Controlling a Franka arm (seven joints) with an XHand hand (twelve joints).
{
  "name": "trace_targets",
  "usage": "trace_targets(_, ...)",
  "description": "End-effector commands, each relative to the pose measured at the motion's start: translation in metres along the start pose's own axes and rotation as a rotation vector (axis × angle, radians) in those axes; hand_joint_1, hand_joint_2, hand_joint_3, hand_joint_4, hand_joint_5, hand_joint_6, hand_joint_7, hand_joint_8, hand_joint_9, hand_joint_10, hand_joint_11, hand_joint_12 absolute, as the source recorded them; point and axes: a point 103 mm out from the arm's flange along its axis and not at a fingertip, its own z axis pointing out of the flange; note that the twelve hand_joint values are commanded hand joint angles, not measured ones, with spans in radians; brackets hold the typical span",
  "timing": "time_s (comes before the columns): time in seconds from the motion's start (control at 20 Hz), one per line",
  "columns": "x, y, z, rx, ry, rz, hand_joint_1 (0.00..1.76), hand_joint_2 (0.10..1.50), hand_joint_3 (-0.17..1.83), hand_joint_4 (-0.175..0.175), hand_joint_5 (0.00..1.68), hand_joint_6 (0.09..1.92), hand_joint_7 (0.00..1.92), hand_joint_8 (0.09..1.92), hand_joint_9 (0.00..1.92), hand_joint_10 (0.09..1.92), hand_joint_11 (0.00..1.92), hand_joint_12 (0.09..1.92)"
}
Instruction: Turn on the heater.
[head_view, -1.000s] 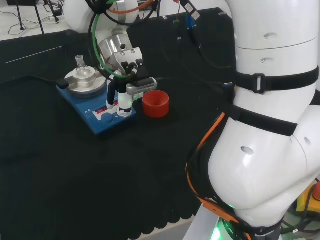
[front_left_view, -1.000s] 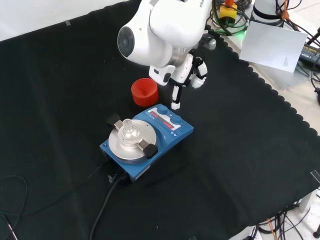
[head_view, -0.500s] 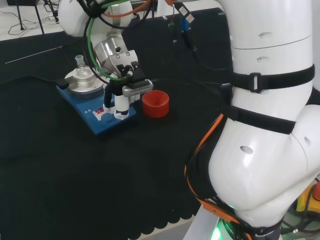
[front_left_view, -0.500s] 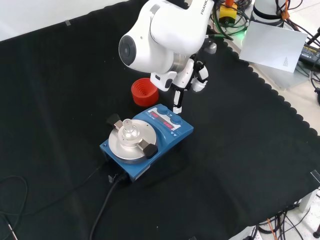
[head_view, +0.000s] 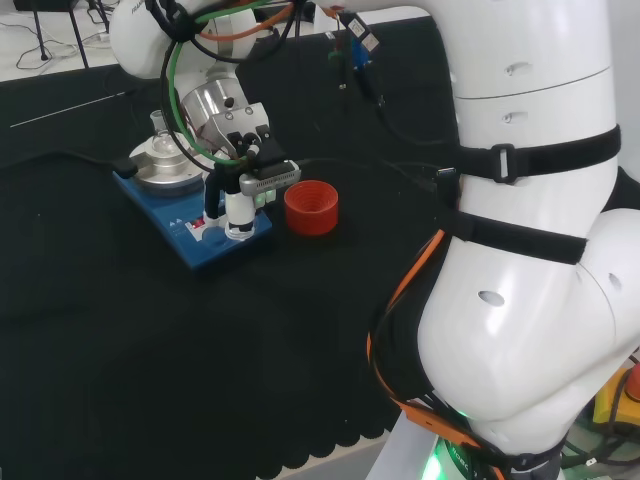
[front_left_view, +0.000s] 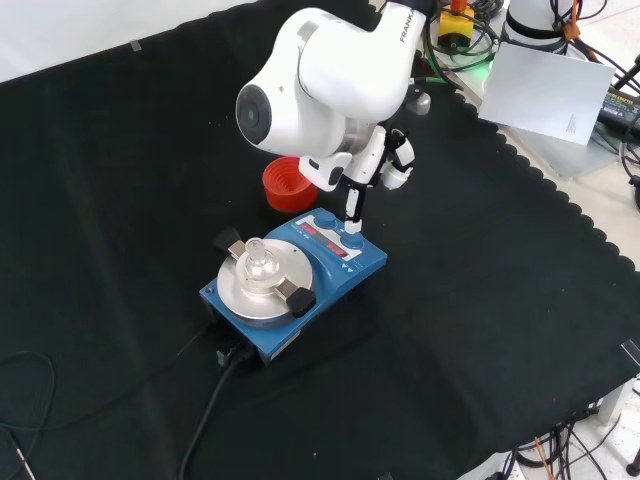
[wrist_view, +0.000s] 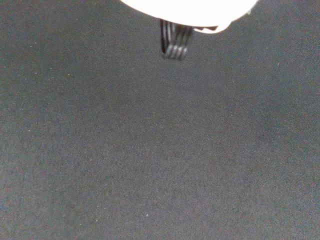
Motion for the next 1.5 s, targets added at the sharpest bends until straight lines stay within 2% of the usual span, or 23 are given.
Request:
trace_targets(0.05, -0.0001, 0.0051, 0.0035, 0.011, 0.003, -0.002, 1.44, 0.63, 1.17, -0.018, 0.32, 0.09, 1.6, 1.59, 1.76, 1.77, 1.75, 1.88)
trace_targets(1.5, -0.0026, 0.013, 0.0111, 0.037, 0.012, -0.006, 1.45, 0.63, 1.18, -0.018, 0.33, 0.09, 1.6, 1.59, 1.77, 1.77, 1.75, 1.88)
